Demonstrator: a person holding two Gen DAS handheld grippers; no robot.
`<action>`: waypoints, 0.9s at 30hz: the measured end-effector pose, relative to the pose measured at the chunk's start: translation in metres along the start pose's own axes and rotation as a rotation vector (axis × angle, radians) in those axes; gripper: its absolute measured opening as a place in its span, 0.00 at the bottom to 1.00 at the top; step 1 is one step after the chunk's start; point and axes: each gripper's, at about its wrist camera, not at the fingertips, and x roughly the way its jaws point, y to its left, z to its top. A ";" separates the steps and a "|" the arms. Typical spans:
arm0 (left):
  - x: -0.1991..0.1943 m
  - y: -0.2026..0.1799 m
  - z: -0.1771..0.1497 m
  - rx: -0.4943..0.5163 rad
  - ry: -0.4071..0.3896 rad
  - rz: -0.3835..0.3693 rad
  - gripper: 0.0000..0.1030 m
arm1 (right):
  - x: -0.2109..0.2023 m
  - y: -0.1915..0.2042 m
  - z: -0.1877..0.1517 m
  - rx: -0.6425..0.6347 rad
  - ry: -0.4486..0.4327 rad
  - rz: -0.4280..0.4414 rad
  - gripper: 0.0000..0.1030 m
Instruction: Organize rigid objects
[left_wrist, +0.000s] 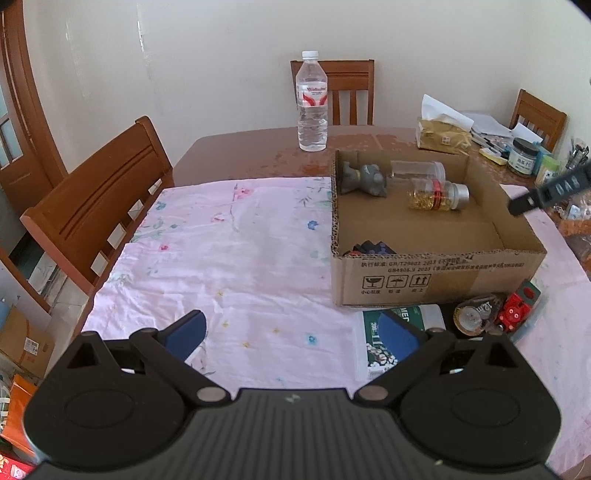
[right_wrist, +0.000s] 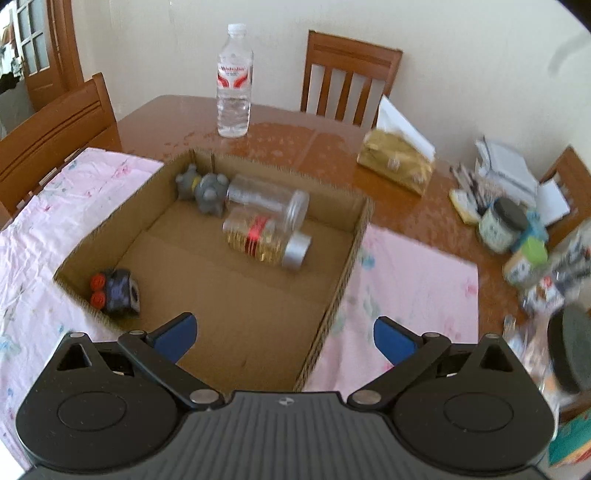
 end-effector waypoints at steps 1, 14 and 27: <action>0.000 0.000 -0.001 0.001 0.003 0.005 0.97 | -0.001 -0.001 -0.006 0.004 0.009 0.000 1.00; -0.001 -0.009 -0.008 0.020 0.028 -0.014 0.97 | 0.014 -0.001 -0.065 0.060 0.116 0.050 1.00; 0.003 -0.015 -0.011 0.026 0.047 -0.037 0.97 | 0.017 -0.008 -0.097 0.112 0.176 0.053 1.00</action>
